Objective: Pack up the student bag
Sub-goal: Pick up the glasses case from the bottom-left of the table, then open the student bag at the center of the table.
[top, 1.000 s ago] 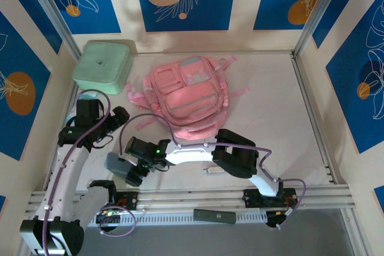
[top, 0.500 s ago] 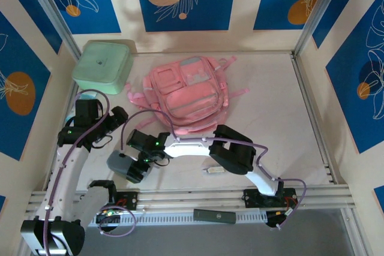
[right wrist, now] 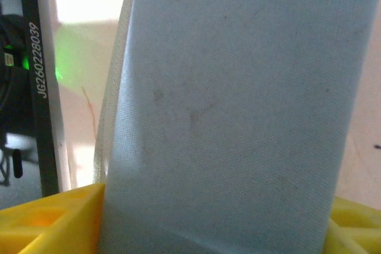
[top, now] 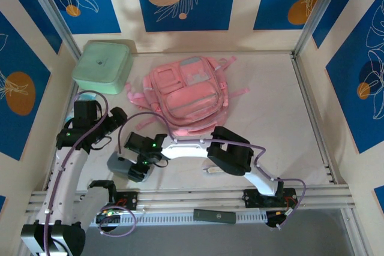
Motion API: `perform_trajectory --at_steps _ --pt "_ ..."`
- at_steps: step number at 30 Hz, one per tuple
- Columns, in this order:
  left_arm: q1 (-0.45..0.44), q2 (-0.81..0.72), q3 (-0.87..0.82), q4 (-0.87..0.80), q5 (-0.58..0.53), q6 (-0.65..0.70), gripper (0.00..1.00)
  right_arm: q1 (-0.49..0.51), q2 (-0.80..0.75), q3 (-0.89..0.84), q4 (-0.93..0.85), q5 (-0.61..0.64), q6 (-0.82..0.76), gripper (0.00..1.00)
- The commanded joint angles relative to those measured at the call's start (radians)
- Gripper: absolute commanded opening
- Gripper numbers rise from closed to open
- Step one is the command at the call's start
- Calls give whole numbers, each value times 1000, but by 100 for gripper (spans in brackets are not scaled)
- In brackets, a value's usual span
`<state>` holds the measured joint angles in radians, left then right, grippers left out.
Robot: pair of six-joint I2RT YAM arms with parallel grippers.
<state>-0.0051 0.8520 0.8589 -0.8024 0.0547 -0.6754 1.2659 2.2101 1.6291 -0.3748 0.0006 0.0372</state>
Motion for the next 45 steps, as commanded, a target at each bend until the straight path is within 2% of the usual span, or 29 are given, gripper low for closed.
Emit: perform_trajectory --at_steps 1,4,12,17,20,24,29,31,33,36,39,45 --pt "16 -9 14 -21 3 6 99 -21 -90 -26 -18 12 -10 66" --pt "18 -8 15 -15 7 4 100 -43 -144 -60 -5 7 4 62" --pt "17 15 60 1 45 35 99 -115 -323 -200 -4 9 86 60" --pt "15 36 94 61 116 75 99 -211 -483 -301 -63 27 194 60" --pt "-11 65 108 97 118 93 99 -298 -564 -330 -141 2 266 60" --pt "-151 140 131 160 85 145 100 -401 -671 -363 -232 31 337 60" --pt "-423 323 217 201 -91 282 99 -571 -773 -389 -369 67 435 60" --pt "-495 395 233 251 -115 350 99 -638 -821 -416 -402 73 467 60" --pt "-533 466 246 311 -97 403 97 -713 -862 -443 -432 61 494 61" --pt "-619 562 262 415 -56 554 94 -815 -913 -483 -460 44 506 61" --pt "-717 664 295 482 -101 708 94 -900 -949 -520 -473 23 507 61" --pt "-739 877 446 481 -73 810 93 -1032 -987 -579 -452 -41 509 61"
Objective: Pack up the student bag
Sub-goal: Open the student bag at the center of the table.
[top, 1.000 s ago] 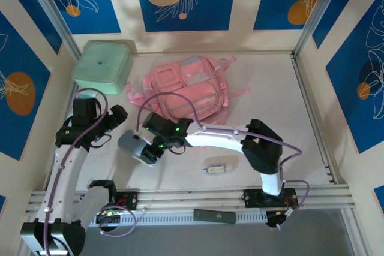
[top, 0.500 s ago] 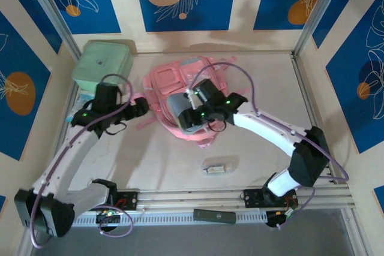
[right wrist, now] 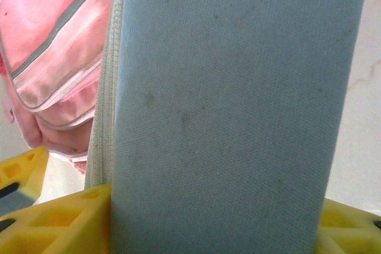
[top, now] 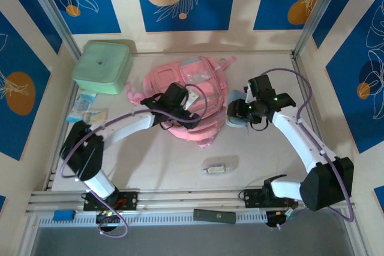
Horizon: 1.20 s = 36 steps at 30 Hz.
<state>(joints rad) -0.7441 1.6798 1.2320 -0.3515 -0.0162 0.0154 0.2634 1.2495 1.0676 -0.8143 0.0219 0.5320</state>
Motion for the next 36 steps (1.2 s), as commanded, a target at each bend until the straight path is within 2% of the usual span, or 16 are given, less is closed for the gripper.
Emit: perform_trajectory --at_steps 1,9,11,14,20,24,29,32,36 --pt "-7 75 90 30 -18 143 90 -37 -32 -23 -8 -65 14 61" --pt "-11 215 170 43 -106 217 75 -57 -35 -45 8 -74 11 61" --pt "-6 229 169 68 -145 220 66 -58 -34 -49 16 -79 10 61" --pt "4 239 196 68 -178 217 50 -59 -32 -51 18 -86 6 61" --pt "24 234 259 32 -147 222 2 -59 -28 -46 13 -98 -6 61" --pt "25 212 361 -81 -110 153 0 -61 -24 -22 -17 -98 -23 62" --pt "24 188 606 -308 -93 -90 0 -53 -4 4 -15 -147 -35 62" --pt "23 153 635 -301 -16 -236 0 -27 21 12 29 -164 -10 63" --pt "23 141 651 -283 51 -389 0 34 141 67 76 -148 7 64"
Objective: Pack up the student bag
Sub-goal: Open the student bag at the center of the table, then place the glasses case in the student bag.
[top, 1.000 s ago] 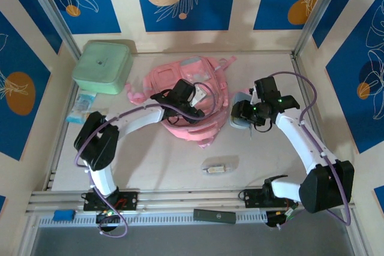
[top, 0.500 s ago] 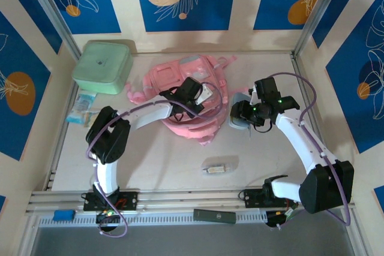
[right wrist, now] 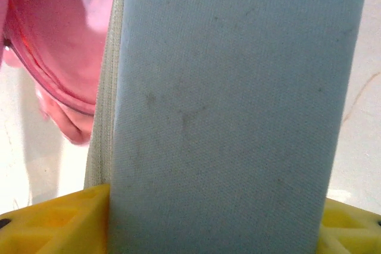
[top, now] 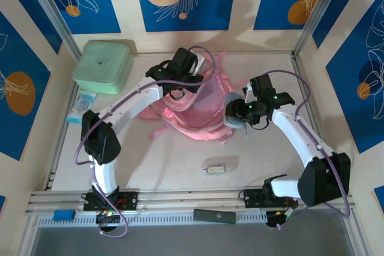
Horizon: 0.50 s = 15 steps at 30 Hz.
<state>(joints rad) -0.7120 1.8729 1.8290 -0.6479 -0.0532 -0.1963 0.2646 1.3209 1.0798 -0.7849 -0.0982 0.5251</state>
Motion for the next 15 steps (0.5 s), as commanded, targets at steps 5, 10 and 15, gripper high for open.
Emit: perform_trajectory --at_steps 5,10,15 --pt "-8 -71 48 14 97 -254 0 114 213 130 161 73 -11 65" --pt "-5 -88 24 29 76 -280 0 155 388 156 328 43 -17 74" --pt "0 -110 -21 68 69 -298 0 162 458 160 424 -5 9 83"
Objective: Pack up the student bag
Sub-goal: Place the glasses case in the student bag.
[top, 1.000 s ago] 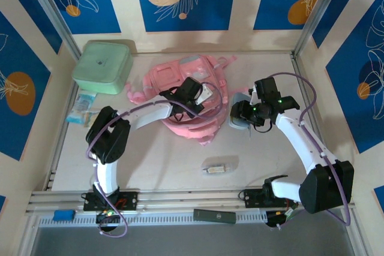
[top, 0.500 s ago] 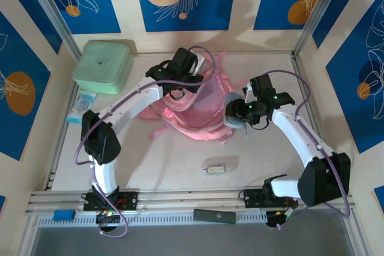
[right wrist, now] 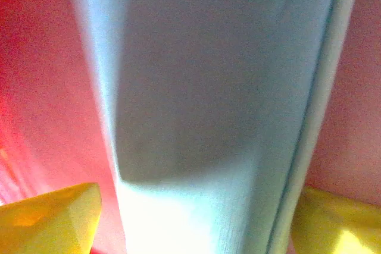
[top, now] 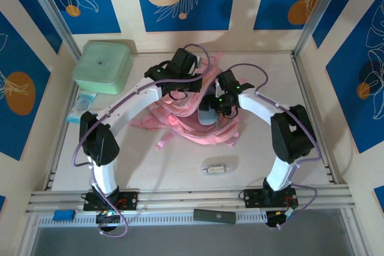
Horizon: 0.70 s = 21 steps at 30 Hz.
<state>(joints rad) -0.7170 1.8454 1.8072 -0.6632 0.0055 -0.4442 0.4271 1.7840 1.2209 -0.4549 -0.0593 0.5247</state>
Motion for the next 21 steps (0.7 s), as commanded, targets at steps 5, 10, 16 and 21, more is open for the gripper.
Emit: perform_trajectory --at_steps 5,10,16,21 --pt "16 -87 -4 77 27 -56 0 5 -85 -37 85 -74 30 86" --pt "18 -104 -28 105 57 -67 0 -60 -150 -169 137 -214 73 74" --pt "18 -108 -35 127 87 -97 0 -74 -58 -161 214 -302 96 52" --pt "18 -117 -40 135 95 -127 0 -65 -2 -122 345 -305 221 36"
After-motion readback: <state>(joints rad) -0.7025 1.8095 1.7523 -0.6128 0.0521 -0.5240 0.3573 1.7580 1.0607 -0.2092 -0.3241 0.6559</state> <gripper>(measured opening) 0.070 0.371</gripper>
